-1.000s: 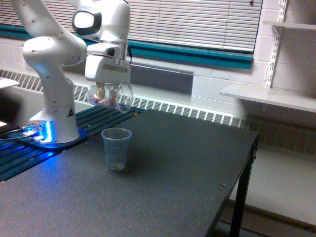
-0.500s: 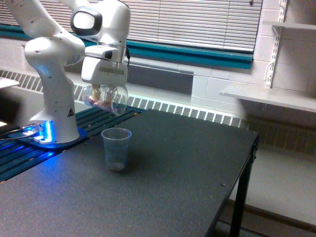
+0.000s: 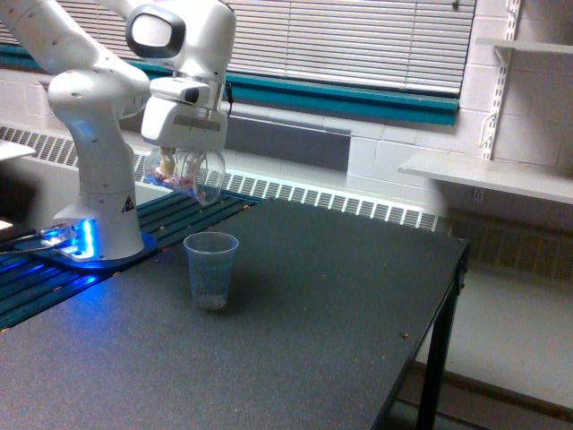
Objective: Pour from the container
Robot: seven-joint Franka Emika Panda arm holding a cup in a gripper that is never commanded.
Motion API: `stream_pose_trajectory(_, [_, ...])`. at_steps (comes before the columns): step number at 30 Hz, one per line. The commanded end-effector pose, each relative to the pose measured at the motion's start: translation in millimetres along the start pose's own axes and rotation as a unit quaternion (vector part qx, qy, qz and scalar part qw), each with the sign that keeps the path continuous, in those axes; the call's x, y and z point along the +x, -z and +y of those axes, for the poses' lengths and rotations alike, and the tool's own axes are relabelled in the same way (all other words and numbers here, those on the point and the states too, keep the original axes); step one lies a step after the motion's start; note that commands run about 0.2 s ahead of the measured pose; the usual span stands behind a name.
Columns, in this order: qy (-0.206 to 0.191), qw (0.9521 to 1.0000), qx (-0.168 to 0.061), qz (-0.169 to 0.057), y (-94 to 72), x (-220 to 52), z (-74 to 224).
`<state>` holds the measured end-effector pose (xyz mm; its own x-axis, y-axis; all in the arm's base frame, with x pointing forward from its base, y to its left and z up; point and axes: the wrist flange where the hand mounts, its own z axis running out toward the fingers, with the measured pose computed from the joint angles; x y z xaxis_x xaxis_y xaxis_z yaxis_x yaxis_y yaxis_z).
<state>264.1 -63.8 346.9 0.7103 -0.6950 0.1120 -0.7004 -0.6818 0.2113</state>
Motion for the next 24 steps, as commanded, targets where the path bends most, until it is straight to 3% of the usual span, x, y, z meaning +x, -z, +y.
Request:
stream_pose_trajectory(1, [0.002,0.9998,-0.018,-0.012,-7.3,-20,-5])
stream_pose_trajectory(24, [0.026,0.9980,-0.054,-0.021,-19.5,-34,-10])
